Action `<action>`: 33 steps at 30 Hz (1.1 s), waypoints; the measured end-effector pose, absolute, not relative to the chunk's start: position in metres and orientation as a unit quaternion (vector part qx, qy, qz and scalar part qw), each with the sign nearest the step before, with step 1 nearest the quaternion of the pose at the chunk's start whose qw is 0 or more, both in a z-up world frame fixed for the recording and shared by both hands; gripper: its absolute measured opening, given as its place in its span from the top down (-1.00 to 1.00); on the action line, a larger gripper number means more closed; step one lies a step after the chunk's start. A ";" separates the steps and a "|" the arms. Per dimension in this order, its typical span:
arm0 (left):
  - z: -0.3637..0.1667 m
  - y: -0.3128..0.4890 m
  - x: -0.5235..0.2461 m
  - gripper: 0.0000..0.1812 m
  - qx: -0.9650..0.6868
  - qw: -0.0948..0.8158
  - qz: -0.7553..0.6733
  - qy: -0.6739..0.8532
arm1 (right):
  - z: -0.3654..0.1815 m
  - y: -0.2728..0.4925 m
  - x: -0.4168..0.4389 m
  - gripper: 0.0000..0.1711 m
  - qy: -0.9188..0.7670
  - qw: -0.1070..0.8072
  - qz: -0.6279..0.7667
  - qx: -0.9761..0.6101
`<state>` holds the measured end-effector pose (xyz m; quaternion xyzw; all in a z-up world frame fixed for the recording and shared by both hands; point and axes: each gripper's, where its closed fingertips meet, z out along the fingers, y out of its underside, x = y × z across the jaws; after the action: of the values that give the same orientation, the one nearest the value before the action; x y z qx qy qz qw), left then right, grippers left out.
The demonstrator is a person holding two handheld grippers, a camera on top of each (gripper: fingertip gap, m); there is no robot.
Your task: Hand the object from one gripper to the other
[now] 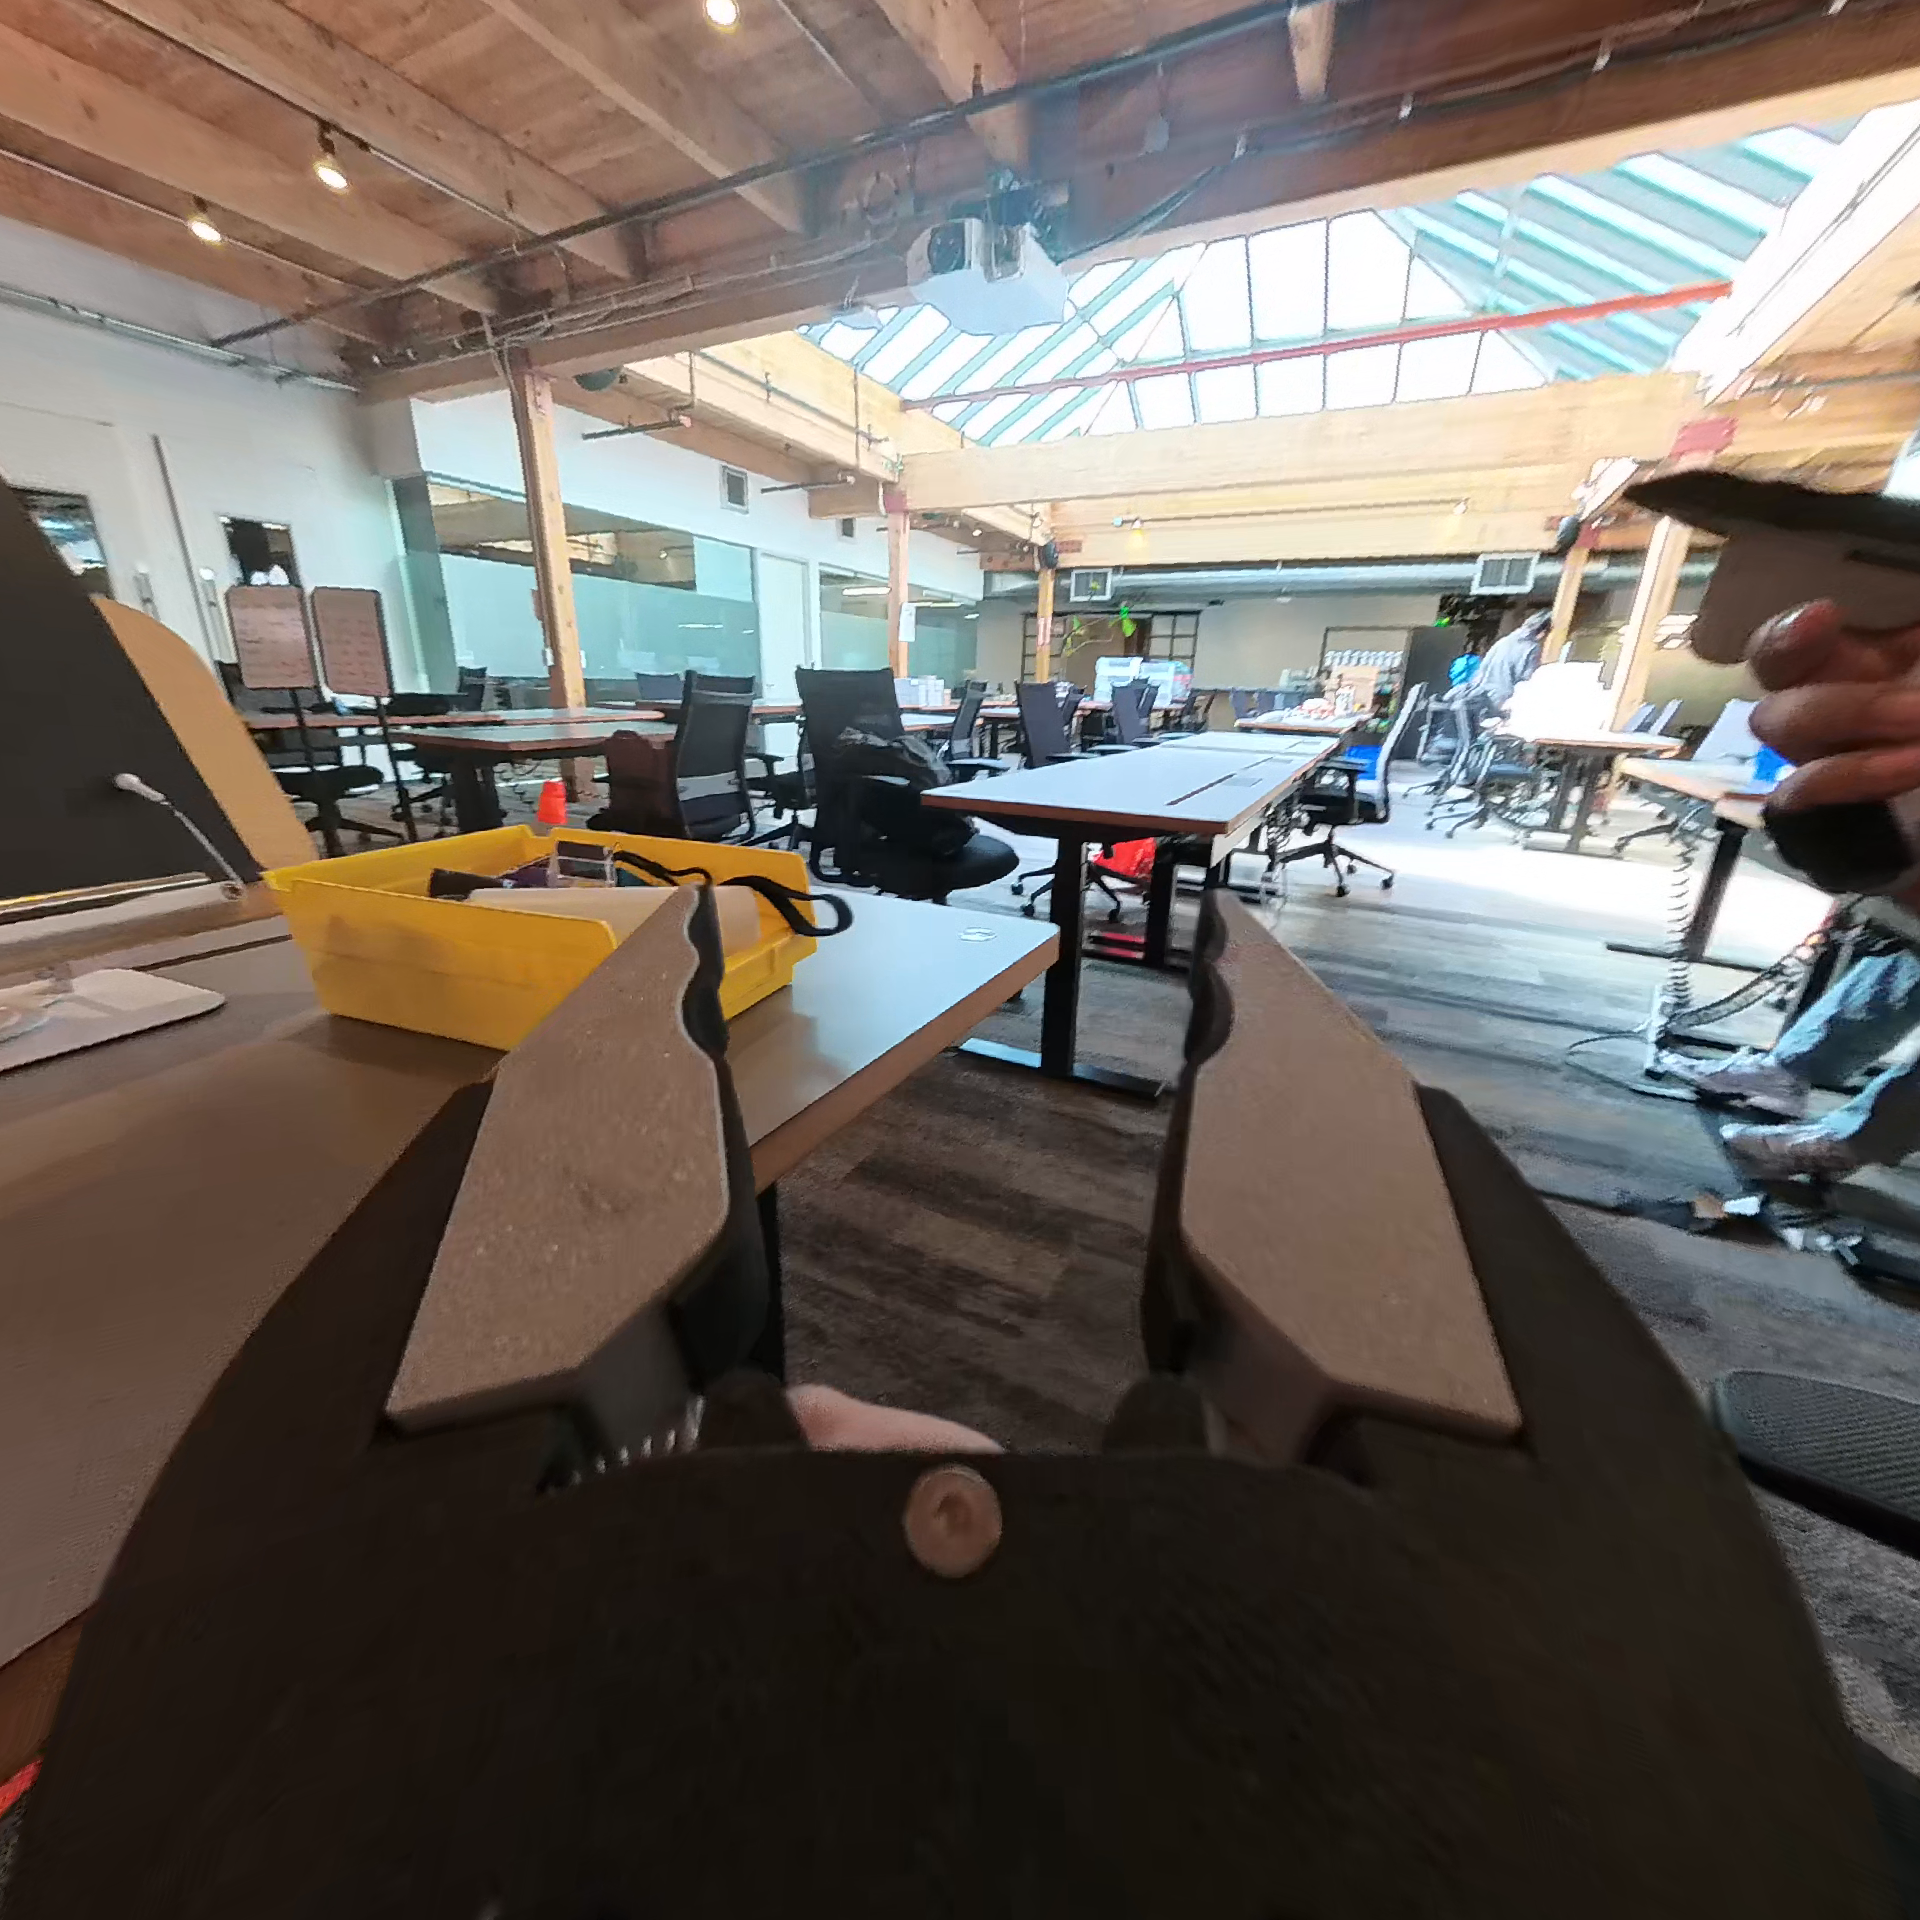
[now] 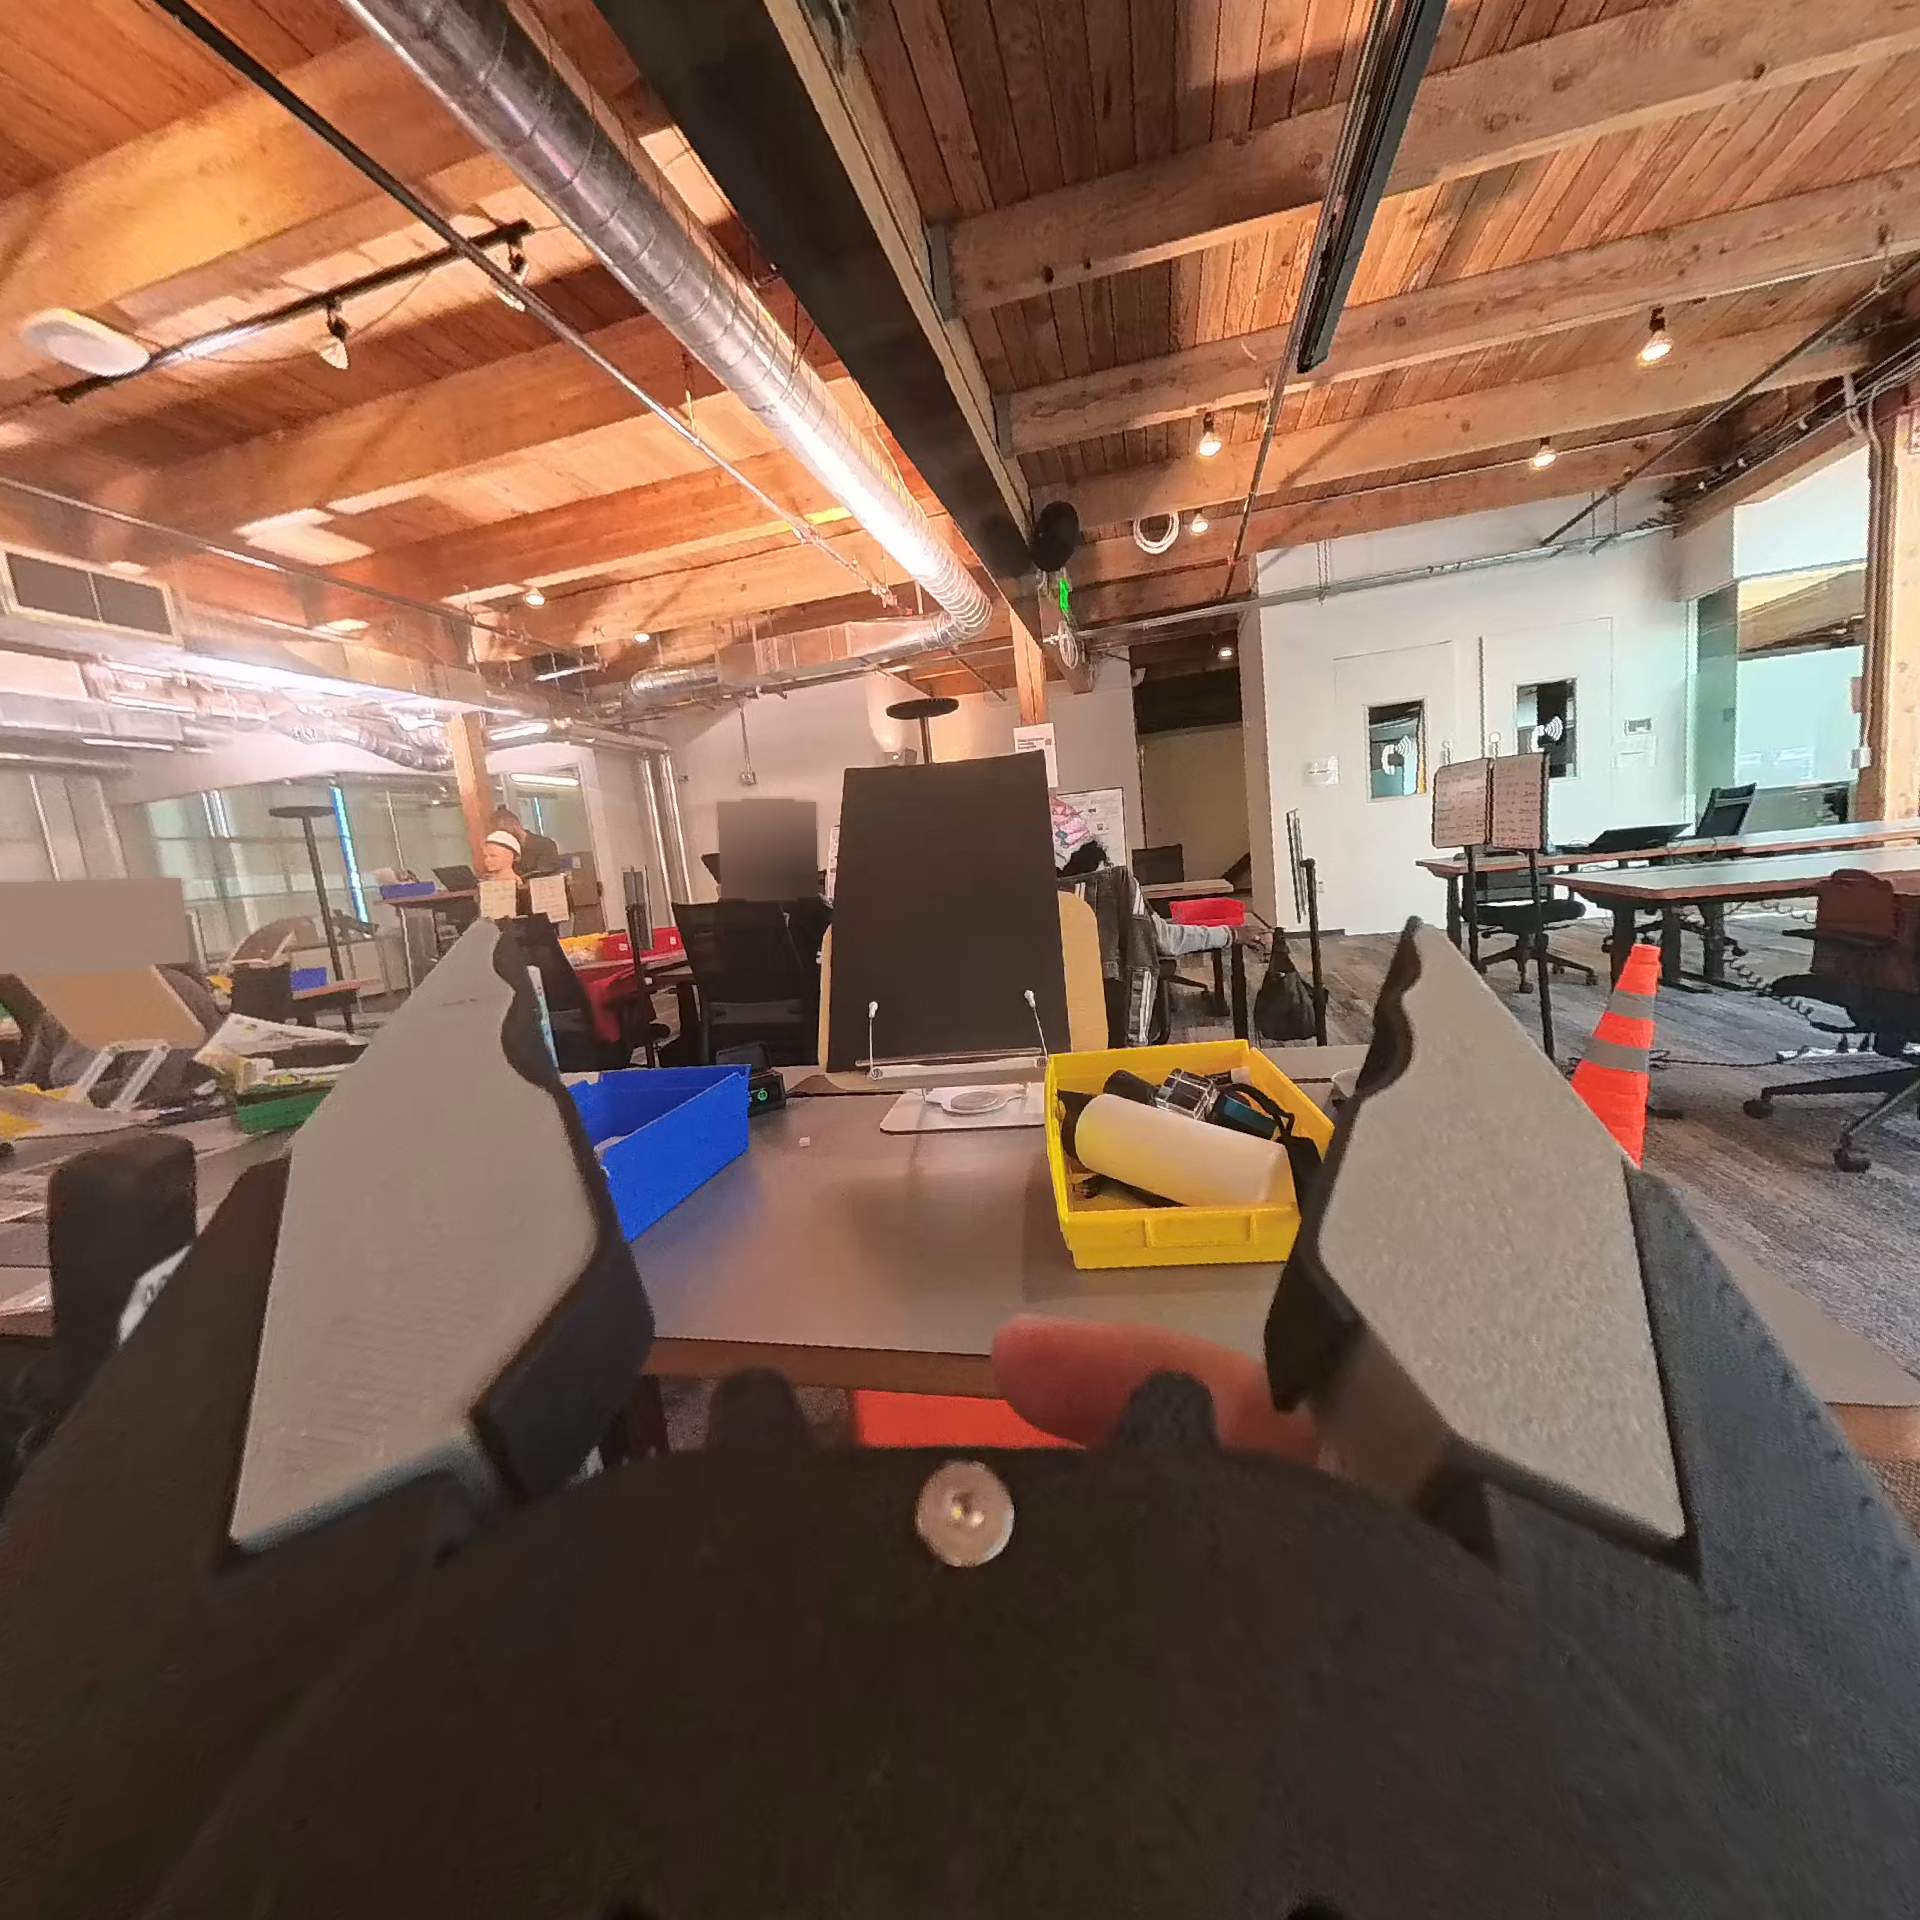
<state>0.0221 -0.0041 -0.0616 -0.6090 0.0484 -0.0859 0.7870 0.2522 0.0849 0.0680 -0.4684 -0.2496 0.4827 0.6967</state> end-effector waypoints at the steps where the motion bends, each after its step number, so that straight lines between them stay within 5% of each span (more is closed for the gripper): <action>1: -0.059 -0.006 0.022 0.03 -0.604 0.790 -0.095 0.047 | 0.068 0.085 0.252 -0.78 -0.250 0.696 0.484 -0.469; 33: 0.004 -0.087 -0.058 -0.01 -0.526 0.850 -0.018 -0.030 | 0.068 0.087 0.254 -0.78 -0.247 0.693 0.486 -0.472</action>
<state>-0.0580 -0.0868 0.0043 -0.5263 -0.0302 -0.0177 0.8496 0.2536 0.0869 0.0680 -0.4721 -0.2471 0.4859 0.6928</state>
